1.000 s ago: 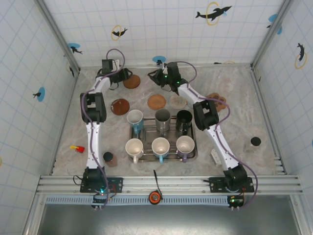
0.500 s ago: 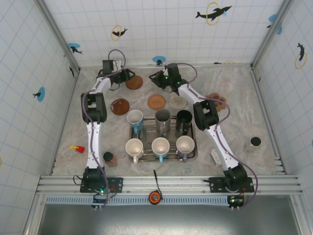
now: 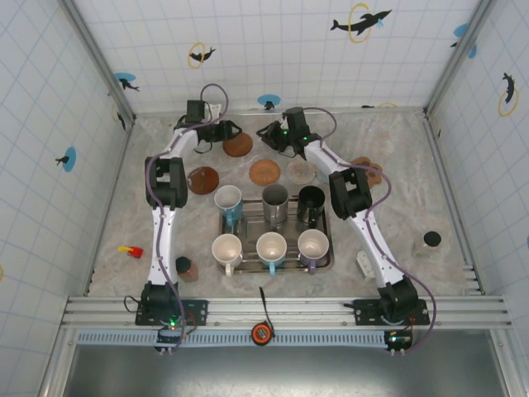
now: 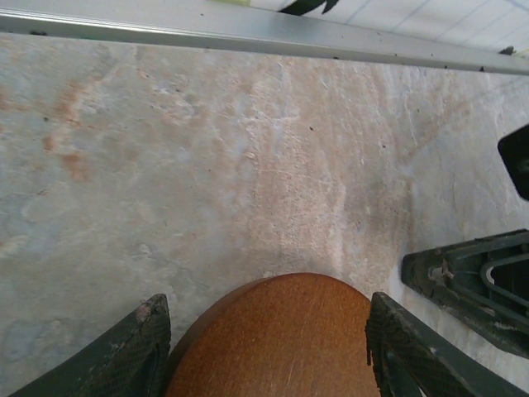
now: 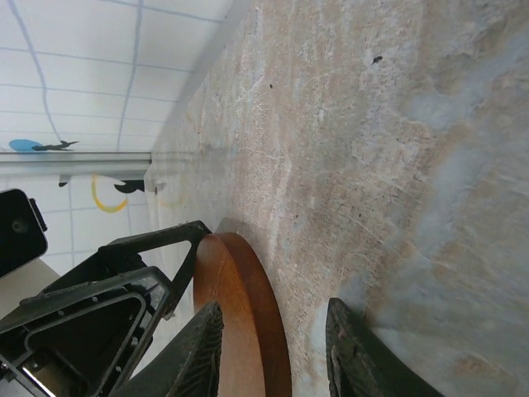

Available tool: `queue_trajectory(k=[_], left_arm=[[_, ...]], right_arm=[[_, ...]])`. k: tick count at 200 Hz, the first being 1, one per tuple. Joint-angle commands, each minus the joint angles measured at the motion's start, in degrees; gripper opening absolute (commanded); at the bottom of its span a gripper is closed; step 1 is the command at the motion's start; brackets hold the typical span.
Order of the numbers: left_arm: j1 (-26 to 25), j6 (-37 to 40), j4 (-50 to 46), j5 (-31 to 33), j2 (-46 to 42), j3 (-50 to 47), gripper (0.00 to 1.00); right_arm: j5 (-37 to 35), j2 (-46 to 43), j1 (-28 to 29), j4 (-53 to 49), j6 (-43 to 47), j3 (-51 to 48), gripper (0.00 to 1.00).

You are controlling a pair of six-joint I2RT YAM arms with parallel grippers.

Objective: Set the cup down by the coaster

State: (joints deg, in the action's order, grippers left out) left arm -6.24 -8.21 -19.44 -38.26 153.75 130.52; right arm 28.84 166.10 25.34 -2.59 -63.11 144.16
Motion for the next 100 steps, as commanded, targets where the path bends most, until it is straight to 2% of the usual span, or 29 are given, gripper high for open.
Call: queue_trajectory(k=[1,100], left_arm=[[-0.26,3.45,-8.70,0.58,-0.01,-0.62,0.64],[-1.18,7.53,-13.25,2.01,-4.19,-5.61,0.63]], right_arm=[[0.94,-0.69,0.71,-3.34,1.15,2.56,0.37],[2.32,-0.26,3.00,-3.64,1.43,2.70,0.37]])
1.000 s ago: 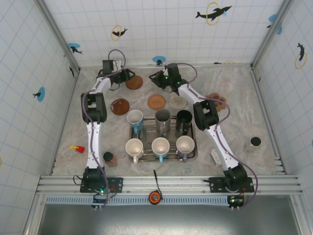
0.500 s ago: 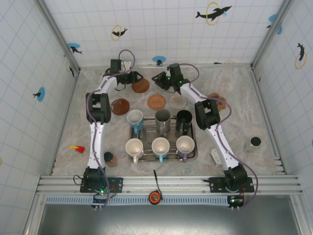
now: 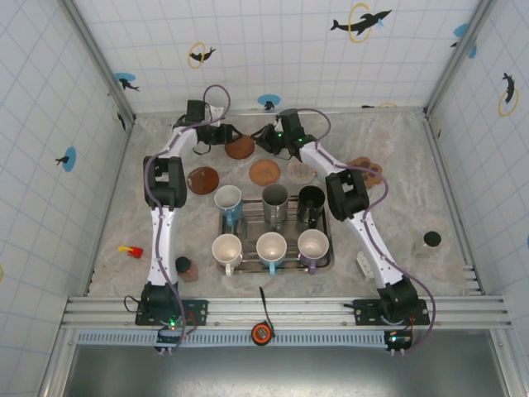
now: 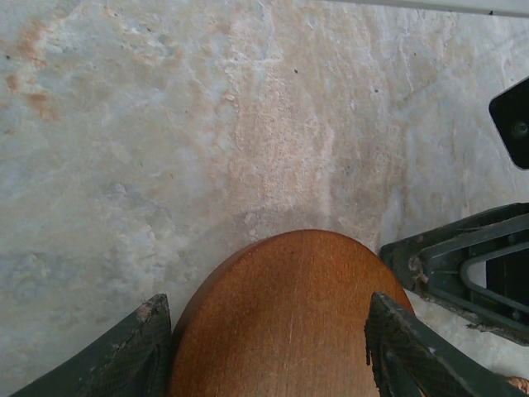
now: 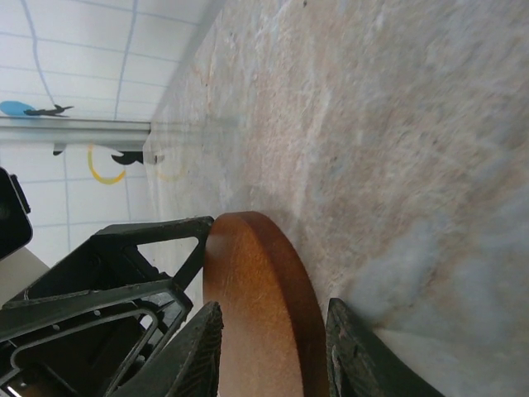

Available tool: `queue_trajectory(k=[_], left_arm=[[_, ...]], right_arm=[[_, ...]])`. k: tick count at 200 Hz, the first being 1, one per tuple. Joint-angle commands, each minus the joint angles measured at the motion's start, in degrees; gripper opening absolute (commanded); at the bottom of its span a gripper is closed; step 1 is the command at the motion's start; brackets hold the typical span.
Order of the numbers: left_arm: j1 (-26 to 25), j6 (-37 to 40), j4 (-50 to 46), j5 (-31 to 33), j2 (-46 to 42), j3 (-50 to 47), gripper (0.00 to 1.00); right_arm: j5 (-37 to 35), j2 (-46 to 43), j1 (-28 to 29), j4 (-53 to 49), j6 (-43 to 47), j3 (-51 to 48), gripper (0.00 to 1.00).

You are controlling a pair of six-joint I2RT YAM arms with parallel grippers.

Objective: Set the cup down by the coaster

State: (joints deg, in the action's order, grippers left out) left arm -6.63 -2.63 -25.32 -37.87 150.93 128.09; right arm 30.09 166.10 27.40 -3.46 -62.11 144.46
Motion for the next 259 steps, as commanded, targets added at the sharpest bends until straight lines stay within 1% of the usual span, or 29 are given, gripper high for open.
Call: queue_trajectory(k=[1,47,55,96,176,208,233,259], left_arm=[[-0.86,1.95,-7.37,1.64,-1.44,-3.28,0.63],[-0.94,2.20,-8.08,2.06,-4.05,-6.89,0.62],[-1.01,2.20,-8.12,2.25,-4.61,-7.68,0.62],[-1.05,2.63,-7.92,4.85,-7.46,-12.14,0.61],[-1.02,2.73,-7.29,6.81,-11.23,-17.21,0.61],[-1.01,3.58,-8.84,7.59,-11.60,-17.65,0.59],[-1.03,3.50,-8.16,7.37,-12.87,-19.72,0.57],[-0.99,3.44,-7.39,6.79,-14.29,-22.01,0.57]], right_arm=[[1.09,-0.26,0.97,-2.81,0.46,2.40,0.37],[2.69,-1.15,1.69,-5.76,3.14,2.37,0.35],[2.83,-1.45,1.74,-8.27,3.83,2.31,0.34],[3.29,-2.88,2.21,-12.52,7.31,2.18,0.33],[5.03,-4.07,3.98,-16.98,10.58,2.14,0.30],[3.71,-5.36,4.33,-20.10,13.30,1.72,0.28],[3.09,-7.42,4.33,-20.06,14.37,-1.02,0.28],[3.05,-8.15,4.32,-21.44,15.58,-1.60,0.27]])
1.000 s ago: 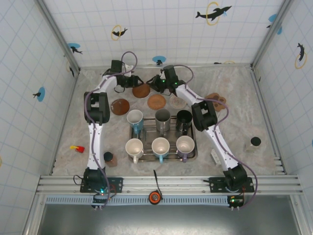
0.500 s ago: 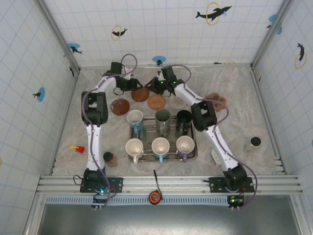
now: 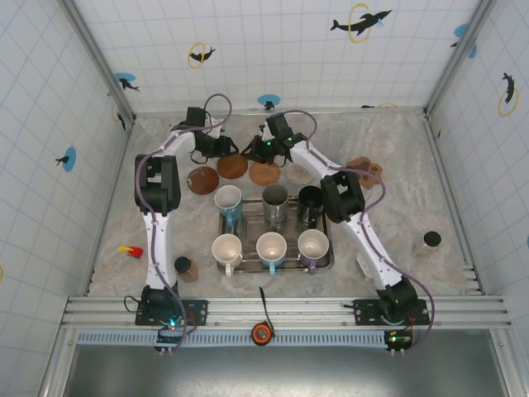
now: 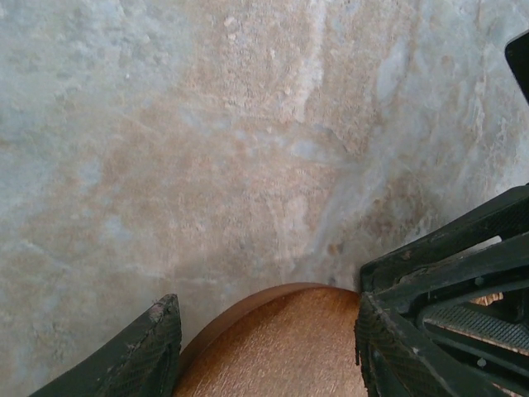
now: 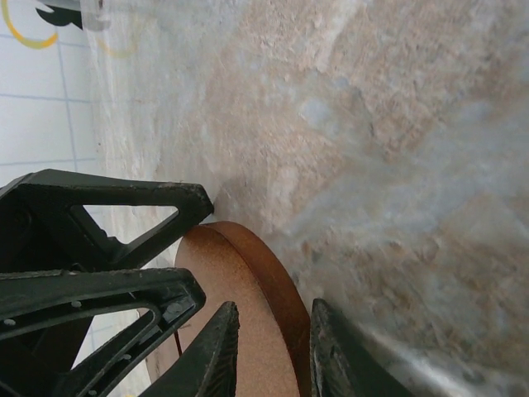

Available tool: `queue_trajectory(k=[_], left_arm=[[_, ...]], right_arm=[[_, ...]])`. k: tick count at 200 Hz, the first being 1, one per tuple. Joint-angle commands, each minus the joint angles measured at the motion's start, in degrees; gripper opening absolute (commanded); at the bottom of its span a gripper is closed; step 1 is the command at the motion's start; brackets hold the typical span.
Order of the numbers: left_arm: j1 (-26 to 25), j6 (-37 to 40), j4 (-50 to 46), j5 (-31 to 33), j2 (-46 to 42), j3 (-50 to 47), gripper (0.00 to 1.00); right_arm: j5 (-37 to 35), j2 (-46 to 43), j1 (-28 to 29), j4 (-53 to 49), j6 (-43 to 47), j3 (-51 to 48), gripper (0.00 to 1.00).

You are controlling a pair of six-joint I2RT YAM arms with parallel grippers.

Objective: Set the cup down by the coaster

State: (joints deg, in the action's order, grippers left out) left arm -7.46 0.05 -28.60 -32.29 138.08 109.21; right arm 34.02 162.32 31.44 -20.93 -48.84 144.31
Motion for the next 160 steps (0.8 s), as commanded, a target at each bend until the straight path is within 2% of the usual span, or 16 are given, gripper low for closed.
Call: queue_trajectory(k=[1,160], left_arm=[[-0.17,0.74,-4.06,1.15,-1.51,-3.21,0.57],[-0.71,-0.17,-1.81,0.69,-7.72,-11.73,0.53]], right_arm=[[-0.89,-4.38,0.24,-4.05,2.28,-1.42,0.27],[0.05,-6.37,1.11,-7.22,5.09,-2.29,0.26]])
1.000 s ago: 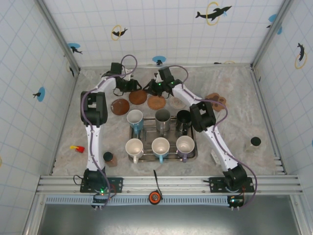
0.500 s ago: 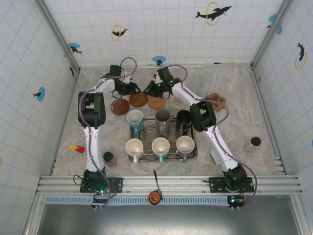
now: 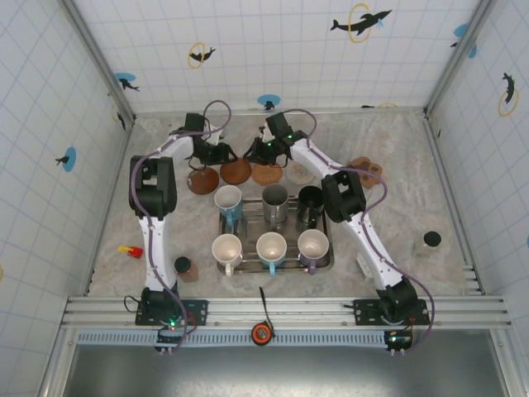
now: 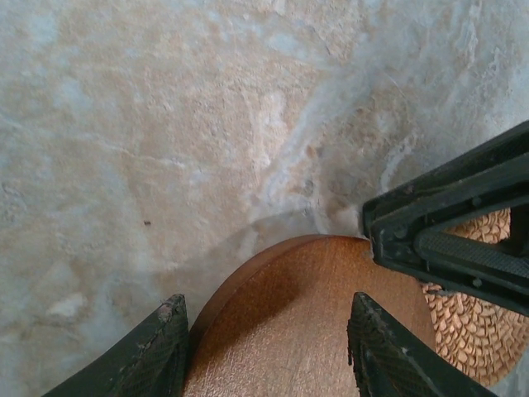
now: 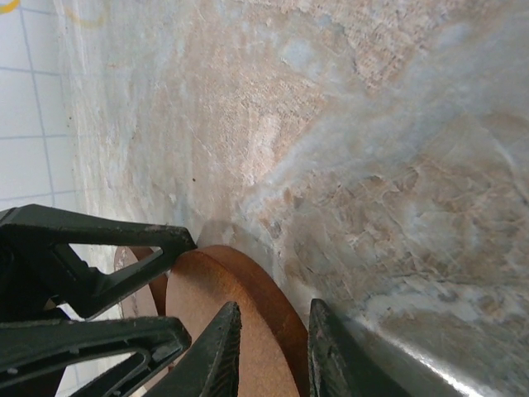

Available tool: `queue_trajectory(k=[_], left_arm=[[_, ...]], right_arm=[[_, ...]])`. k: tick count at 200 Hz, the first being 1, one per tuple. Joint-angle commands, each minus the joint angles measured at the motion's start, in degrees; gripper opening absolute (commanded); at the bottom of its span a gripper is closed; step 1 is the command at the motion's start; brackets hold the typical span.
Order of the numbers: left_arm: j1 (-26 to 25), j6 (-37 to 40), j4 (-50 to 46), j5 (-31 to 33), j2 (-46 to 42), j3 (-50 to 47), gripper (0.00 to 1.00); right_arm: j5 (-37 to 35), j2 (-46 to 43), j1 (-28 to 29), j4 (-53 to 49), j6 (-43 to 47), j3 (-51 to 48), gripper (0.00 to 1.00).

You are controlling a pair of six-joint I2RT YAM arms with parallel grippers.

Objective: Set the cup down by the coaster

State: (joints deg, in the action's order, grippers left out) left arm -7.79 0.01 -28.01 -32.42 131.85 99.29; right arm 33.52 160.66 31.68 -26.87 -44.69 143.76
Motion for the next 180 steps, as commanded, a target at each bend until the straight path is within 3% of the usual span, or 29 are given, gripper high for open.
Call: queue_trajectory(k=[1,60,122,147,180], left_arm=[[-0.38,-0.16,-2.36,0.85,-1.54,-1.81,0.53],[-0.32,-2.61,-2.71,4.21,-2.02,1.67,0.57],[0.73,-10.54,-1.67,9.86,-6.30,9.19,0.59],[1.93,-13.10,0.91,11.18,-13.42,3.87,0.59],[4.36,-16.82,6.33,13.31,-26.83,-10.36,0.61]], right_arm=[[0.53,-4.77,0.90,-1.26,0.93,-1.78,0.26],[0.56,-5.33,0.67,1.68,-1.35,-1.75,0.28],[0.79,-8.07,-0.60,6.42,-4.56,-1.48,0.30],[1.02,-11.21,-1.62,5.32,-3.25,-1.56,0.31],[-0.39,-18.00,-3.34,-0.38,3.04,-4.25,0.34]])
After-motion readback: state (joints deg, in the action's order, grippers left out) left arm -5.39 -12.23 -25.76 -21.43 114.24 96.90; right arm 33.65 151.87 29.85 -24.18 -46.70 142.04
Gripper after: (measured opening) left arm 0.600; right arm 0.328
